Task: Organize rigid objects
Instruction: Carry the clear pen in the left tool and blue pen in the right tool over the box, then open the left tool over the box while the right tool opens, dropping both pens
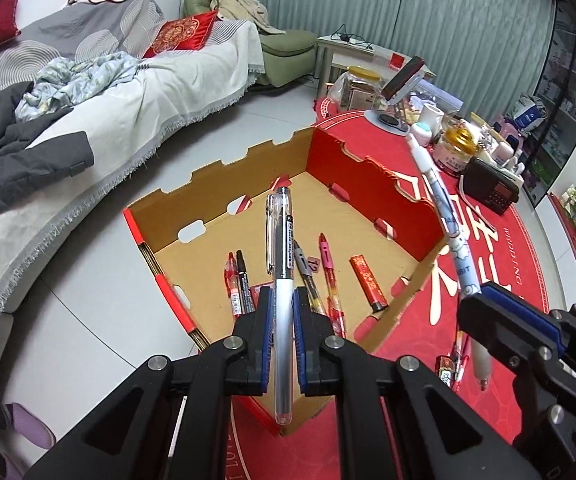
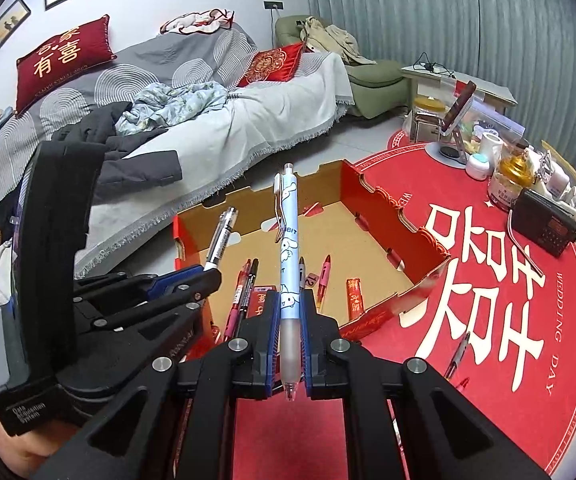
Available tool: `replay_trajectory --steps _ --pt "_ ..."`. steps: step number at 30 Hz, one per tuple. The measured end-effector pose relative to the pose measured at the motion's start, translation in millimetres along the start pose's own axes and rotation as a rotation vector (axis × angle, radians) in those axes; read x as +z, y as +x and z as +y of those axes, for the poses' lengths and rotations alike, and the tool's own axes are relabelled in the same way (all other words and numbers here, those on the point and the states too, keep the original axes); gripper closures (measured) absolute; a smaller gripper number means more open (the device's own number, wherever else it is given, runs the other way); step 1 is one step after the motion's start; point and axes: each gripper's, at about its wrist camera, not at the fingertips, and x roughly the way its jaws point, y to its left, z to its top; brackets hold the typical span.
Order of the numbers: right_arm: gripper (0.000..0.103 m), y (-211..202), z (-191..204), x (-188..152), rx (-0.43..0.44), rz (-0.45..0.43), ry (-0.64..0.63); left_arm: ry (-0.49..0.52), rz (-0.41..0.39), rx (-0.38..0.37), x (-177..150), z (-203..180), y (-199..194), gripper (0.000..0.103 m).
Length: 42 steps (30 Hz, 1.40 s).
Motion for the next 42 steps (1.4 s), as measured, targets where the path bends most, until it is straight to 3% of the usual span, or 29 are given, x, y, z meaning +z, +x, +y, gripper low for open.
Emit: replay_trajectory --steps 20,35,36,37,38,42 --pt "0.092 56.3 -11.6 22.3 0.011 0.054 0.014 -0.007 0.052 0.026 19.9 9.0 44.9 0.093" --pt "0.092 77.9 -16.6 27.9 0.02 0.115 0.028 0.011 0.107 0.005 21.5 6.7 64.3 0.092" --pt "0.092 80.0 -18.1 28.2 0.025 0.129 0.036 0.015 0.121 0.008 21.5 5.8 67.1 0.083" --pt "0.092 79.6 -19.8 27.8 0.02 0.13 0.04 0.016 0.129 0.015 20.9 5.8 68.9 0.063" --pt "0.092 78.1 -22.2 26.7 0.01 0.127 0.044 0.015 0.125 0.019 20.3 6.2 68.3 0.055" --pt "0.092 56.9 -40.2 15.9 -0.031 0.089 0.098 0.032 0.1 0.014 18.1 4.1 61.5 0.051"
